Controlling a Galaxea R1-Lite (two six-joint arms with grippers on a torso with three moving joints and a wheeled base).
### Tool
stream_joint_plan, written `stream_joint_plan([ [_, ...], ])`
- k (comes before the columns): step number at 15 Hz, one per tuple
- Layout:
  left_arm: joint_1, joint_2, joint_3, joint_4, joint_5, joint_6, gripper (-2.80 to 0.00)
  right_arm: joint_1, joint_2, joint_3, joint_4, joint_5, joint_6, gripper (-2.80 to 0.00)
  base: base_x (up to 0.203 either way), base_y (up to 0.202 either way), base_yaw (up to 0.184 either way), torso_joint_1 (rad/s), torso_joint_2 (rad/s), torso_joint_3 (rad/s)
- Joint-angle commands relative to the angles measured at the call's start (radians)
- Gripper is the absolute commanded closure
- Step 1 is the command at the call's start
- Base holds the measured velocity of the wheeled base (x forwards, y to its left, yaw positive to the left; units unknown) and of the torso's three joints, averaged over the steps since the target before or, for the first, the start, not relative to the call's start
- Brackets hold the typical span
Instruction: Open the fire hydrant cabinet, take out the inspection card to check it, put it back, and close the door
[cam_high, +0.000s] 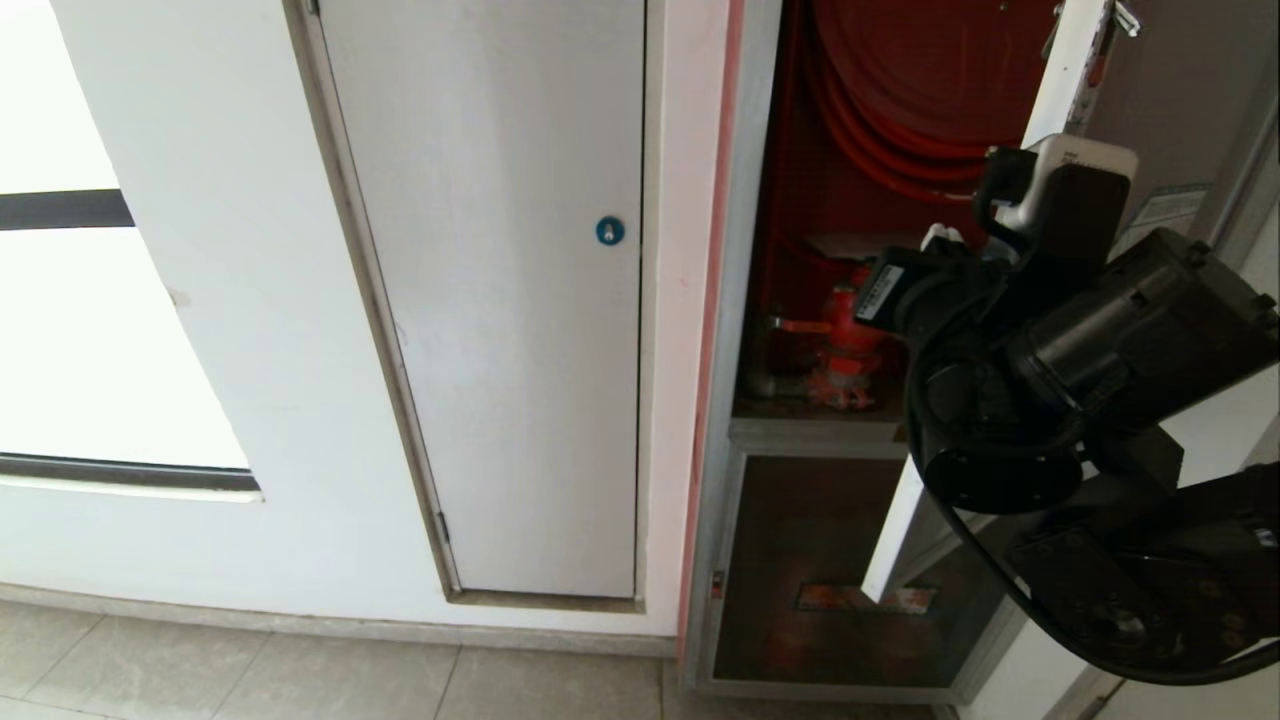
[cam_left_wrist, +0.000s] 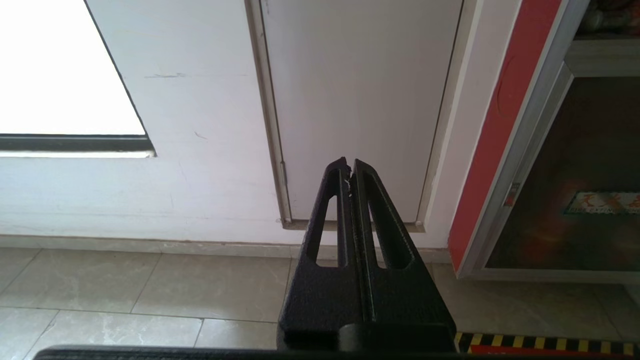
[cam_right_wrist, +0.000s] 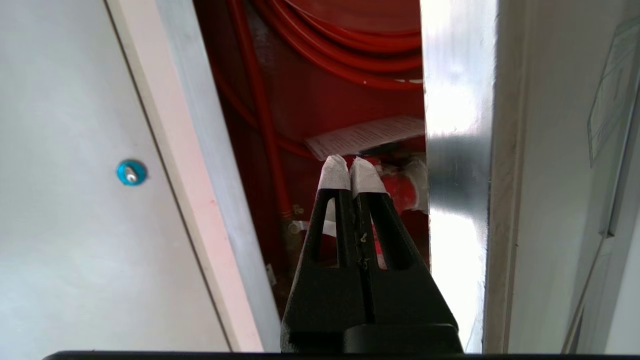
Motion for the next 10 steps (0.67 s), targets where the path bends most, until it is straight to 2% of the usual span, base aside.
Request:
stream_joint_plan([
  [1,-0.001,0.000,0.006,0.000,0.000,0.000,0.00,-0.016,0.028,0.000,-0.008,0.003,-0.001,0.00,0.000,0.000,0.000,0.000,0.00,0.000],
  [10,0.000,0.000,0.006,0.000,0.001,0.000,0.00,-0.051,0.022,0.027,-0.008,0.003,-0.008,0.00,0.000,0.000,0.000,0.000,0.00,0.000],
])
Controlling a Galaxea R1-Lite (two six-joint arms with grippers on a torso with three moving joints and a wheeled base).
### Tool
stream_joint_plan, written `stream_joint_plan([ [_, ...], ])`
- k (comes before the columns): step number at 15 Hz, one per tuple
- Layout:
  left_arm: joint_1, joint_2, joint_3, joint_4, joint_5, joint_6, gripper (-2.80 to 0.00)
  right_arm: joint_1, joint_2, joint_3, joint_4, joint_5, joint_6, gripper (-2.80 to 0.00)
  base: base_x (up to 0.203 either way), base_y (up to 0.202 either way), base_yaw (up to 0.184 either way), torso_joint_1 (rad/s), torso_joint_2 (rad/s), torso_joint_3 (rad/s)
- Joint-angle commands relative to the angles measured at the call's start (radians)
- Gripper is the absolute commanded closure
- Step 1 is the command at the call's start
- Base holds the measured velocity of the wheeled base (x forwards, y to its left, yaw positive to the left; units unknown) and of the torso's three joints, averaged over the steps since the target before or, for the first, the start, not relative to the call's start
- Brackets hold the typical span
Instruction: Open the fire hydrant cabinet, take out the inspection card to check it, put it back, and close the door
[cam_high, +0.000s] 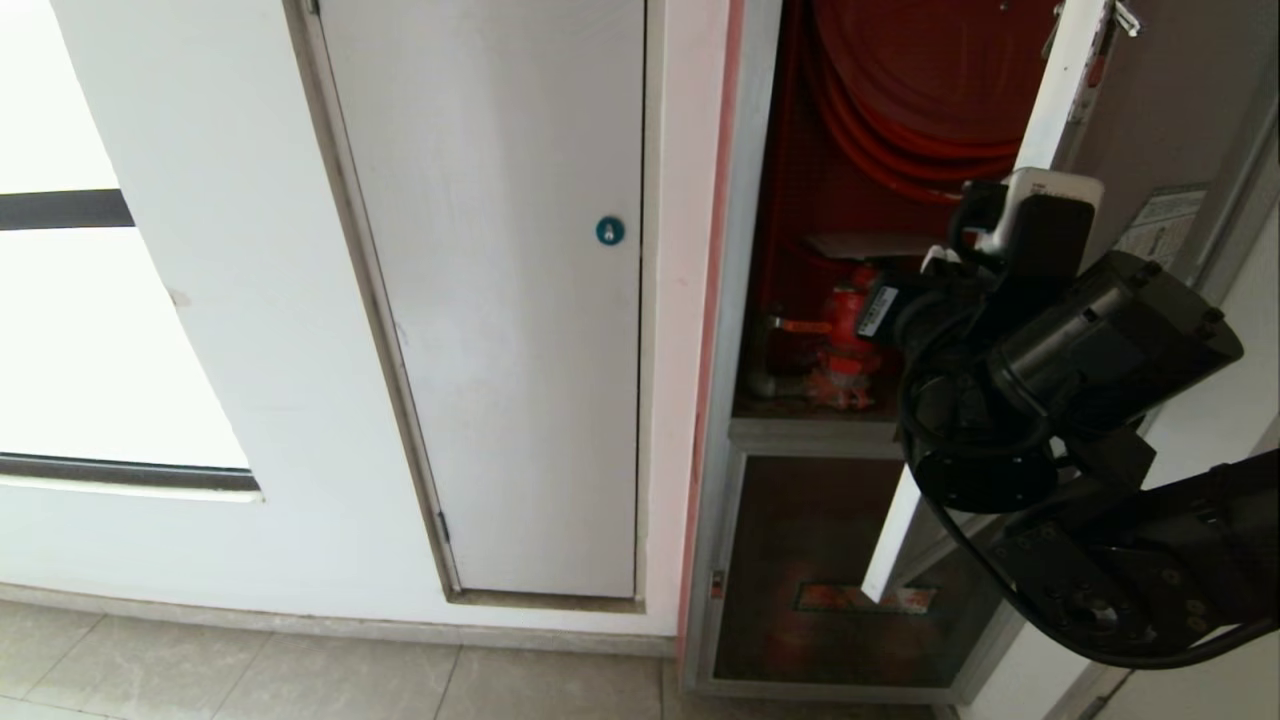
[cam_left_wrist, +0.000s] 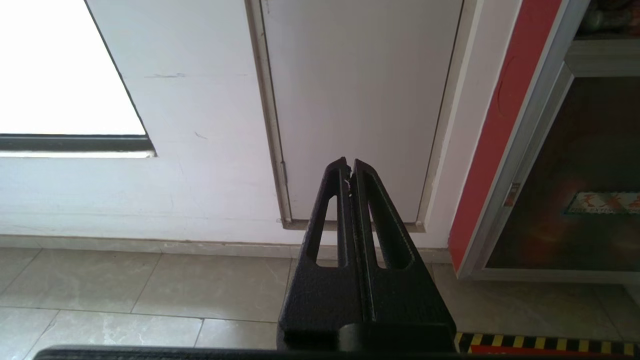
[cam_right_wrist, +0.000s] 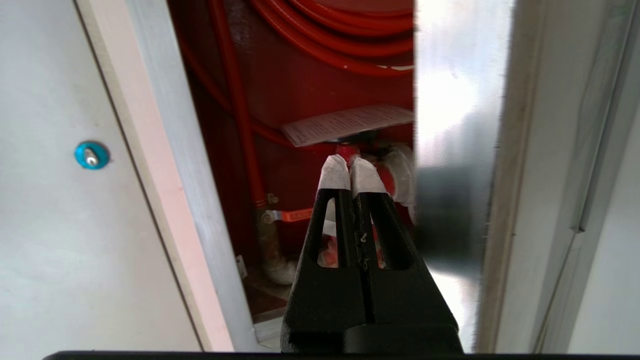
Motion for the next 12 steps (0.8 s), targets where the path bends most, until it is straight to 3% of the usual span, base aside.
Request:
stream_joint_plan([
  [1,0.000,0.000,0.006,0.000,-0.001,0.000,0.00,-0.009,-0.012,0.013,-0.008,-0.005,-0.004,0.00,0.000,0.000,0.000,0.000,0.00,0.000],
  [12,0.000,0.000,0.006,0.000,-0.001,0.000,0.00,-0.030,-0.114,0.151,-0.010,-0.011,-0.004,0.00,0.000,0.000,0.000,0.000,0.00,0.000],
])
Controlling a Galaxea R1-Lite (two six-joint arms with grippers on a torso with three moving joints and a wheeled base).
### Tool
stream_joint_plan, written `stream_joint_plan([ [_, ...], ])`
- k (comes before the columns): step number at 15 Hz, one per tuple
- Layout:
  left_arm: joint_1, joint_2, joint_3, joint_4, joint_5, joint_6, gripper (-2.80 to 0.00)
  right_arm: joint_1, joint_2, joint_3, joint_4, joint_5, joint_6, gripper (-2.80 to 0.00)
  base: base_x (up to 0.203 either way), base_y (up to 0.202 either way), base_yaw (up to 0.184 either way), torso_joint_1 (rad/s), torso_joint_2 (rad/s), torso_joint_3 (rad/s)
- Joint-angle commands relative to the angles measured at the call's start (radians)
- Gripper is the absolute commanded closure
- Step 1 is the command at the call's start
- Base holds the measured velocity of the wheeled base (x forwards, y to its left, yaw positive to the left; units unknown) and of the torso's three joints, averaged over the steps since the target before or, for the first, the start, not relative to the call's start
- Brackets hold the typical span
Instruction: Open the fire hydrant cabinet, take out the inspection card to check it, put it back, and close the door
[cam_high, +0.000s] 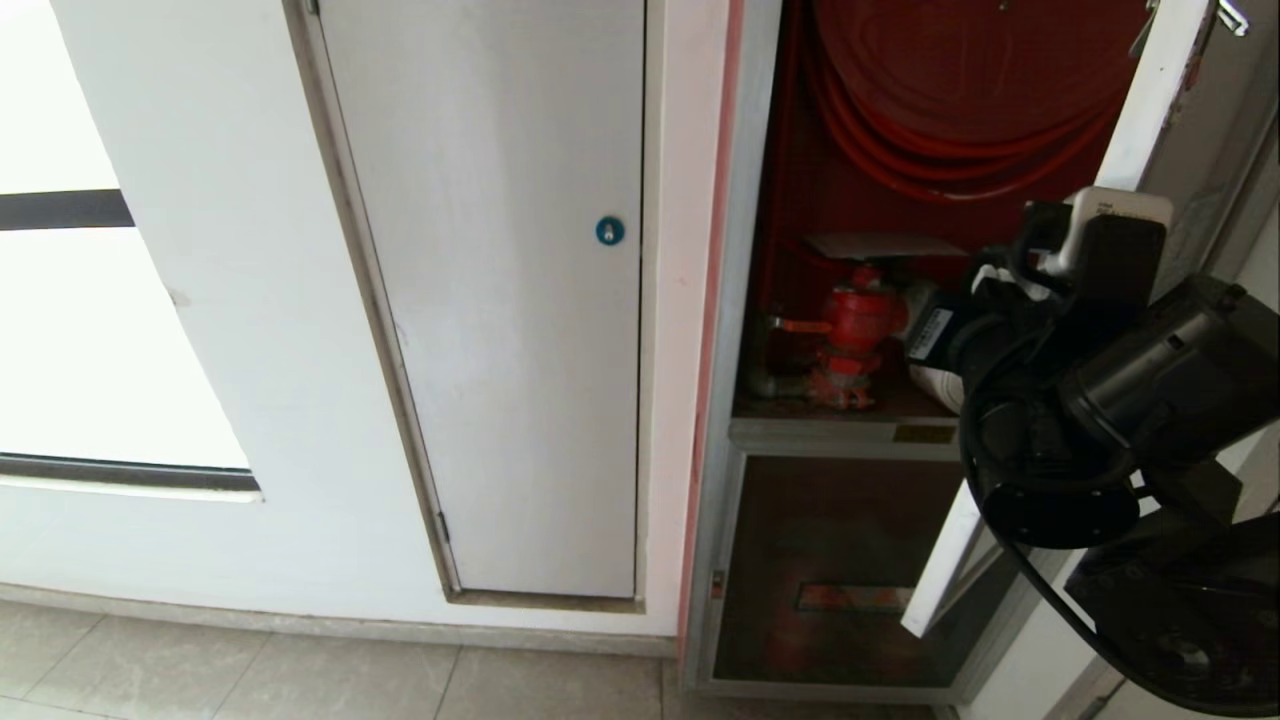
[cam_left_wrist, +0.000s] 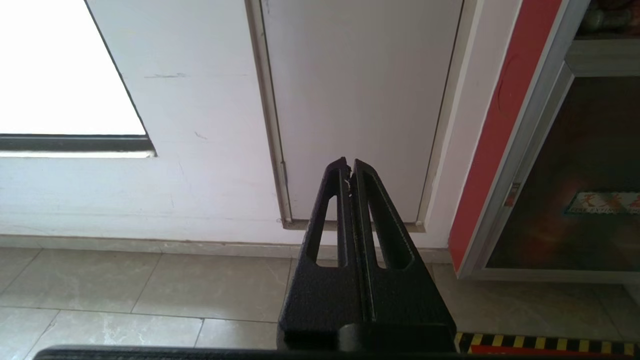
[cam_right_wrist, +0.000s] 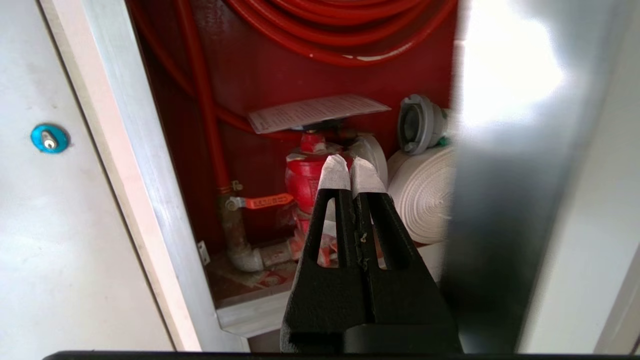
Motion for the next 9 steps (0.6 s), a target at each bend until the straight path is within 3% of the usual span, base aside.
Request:
stream_joint_plan([
  [1,-0.001,0.000,0.006,0.000,0.000,0.000,0.00,0.000,-0.033,0.027,-0.007,-0.005,-0.002,0.00,0.000,0.000,0.000,0.000,0.00,0.000],
  [9,-0.001,0.000,0.006,0.000,0.000,0.000,0.00,-0.033,-0.107,0.129,-0.007,-0.013,-0.002,0.00,0.000,0.000,0.000,0.000,0.00,0.000],
])
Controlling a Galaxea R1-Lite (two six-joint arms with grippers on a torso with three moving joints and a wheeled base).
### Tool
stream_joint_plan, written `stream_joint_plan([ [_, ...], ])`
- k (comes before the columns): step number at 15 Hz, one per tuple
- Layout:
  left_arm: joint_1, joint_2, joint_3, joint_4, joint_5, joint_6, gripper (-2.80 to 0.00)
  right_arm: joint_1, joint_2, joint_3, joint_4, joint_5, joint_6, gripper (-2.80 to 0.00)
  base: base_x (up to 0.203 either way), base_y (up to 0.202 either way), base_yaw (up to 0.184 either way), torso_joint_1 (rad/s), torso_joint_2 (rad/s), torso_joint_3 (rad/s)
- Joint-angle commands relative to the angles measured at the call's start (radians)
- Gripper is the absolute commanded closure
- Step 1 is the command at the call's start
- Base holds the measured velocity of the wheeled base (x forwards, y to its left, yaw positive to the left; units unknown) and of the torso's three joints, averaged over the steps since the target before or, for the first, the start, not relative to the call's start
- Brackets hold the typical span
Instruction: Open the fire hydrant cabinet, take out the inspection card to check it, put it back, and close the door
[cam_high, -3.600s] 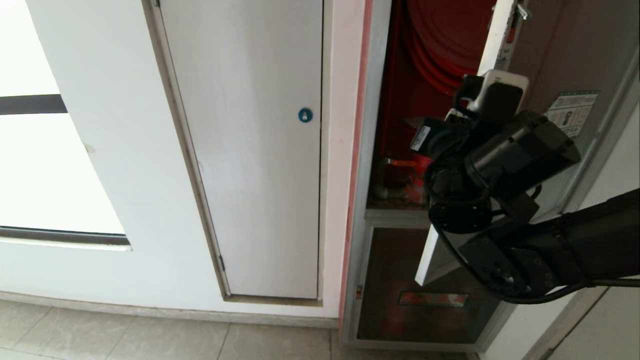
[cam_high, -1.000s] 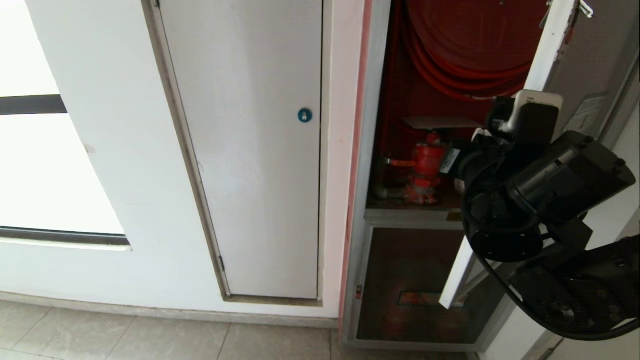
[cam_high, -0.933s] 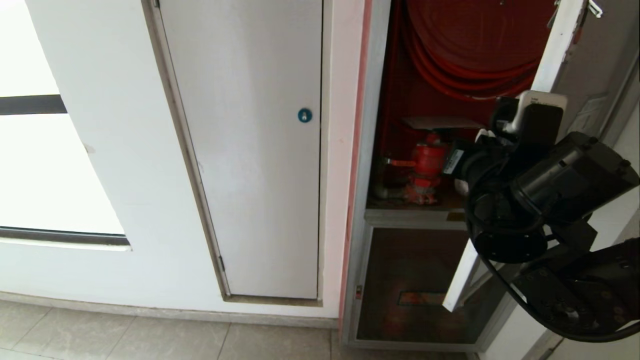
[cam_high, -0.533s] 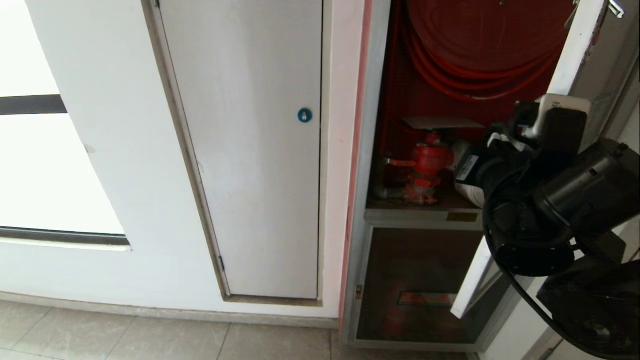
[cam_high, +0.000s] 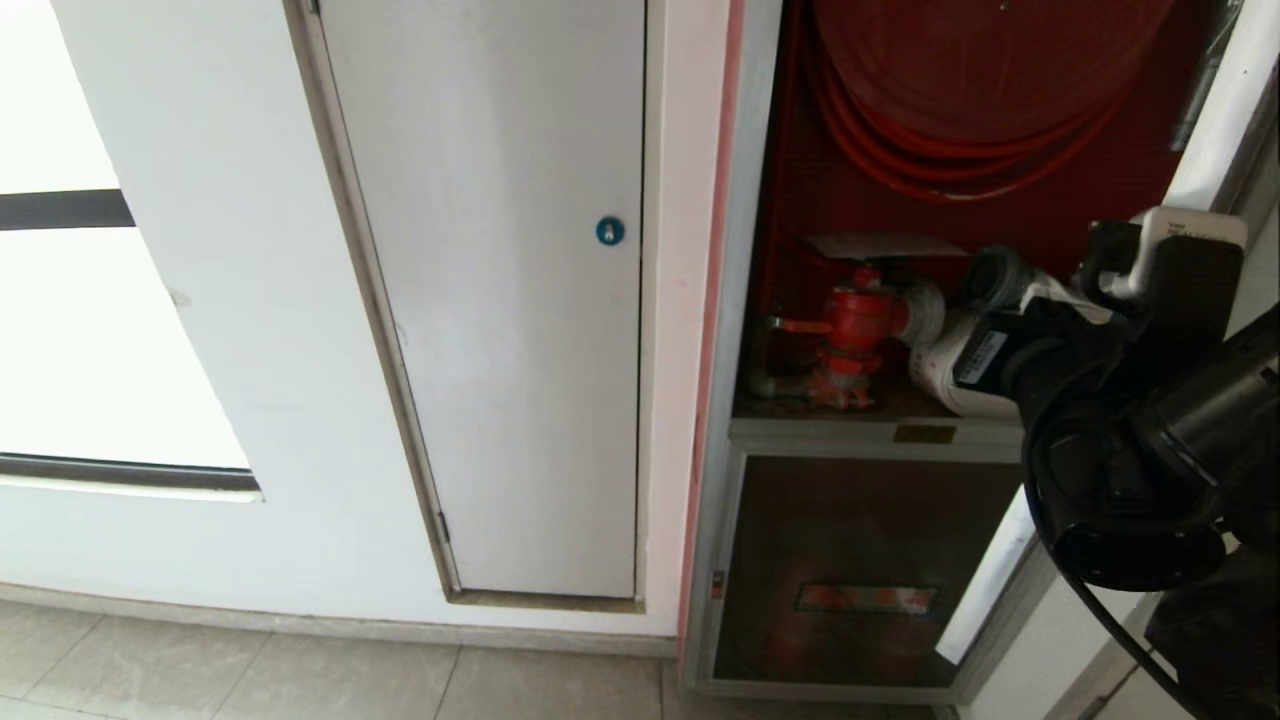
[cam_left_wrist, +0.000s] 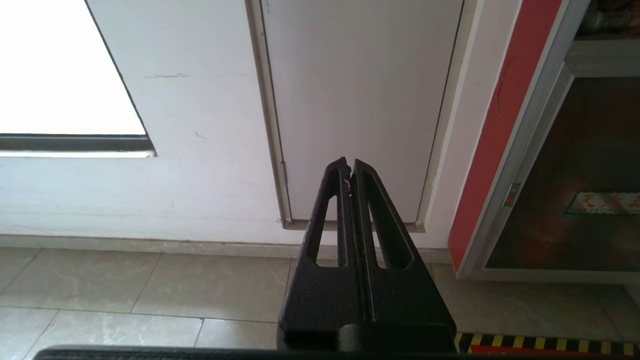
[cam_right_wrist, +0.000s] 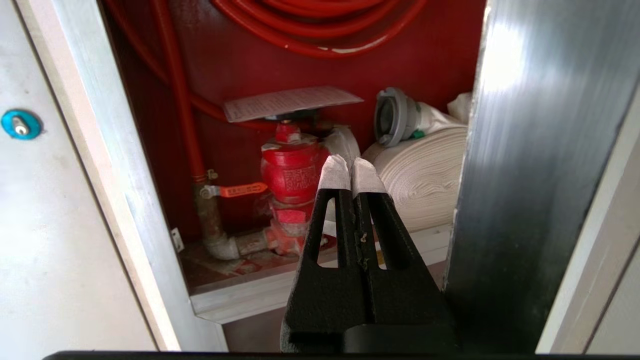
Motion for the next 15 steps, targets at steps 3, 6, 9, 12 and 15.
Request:
stream_joint_plan([
  [3,-0.001,0.000,0.006,0.000,0.001,0.000,0.00,-0.043,-0.042,0.045,-0.010,-0.012,-0.002,0.00,0.000,0.000,0.000,0.000,0.00,0.000],
  [6,0.000,0.000,0.006,0.000,0.000,0.000,0.00,-0.047,-0.075,0.071,-0.009,-0.022,-0.002,0.00,0.000,0.000,0.000,0.000,0.00,0.000],
  [9,0.000,0.000,0.006,0.000,0.000,0.000,0.00,-0.053,-0.114,0.112,-0.007,-0.027,-0.002,0.00,0.000,0.000,0.000,0.000,0.00,0.000],
  [12,0.000,0.000,0.006,0.000,0.000,0.000,0.00,-0.061,-0.149,0.146,-0.006,-0.034,-0.009,0.00,0.000,0.000,0.000,0.000,0.00,0.000],
  [15,-0.001,0.000,0.006,0.000,0.000,0.000,0.00,-0.072,-0.169,0.159,-0.006,-0.036,-0.009,0.00,0.000,0.000,0.000,0.000,0.00,0.000],
])
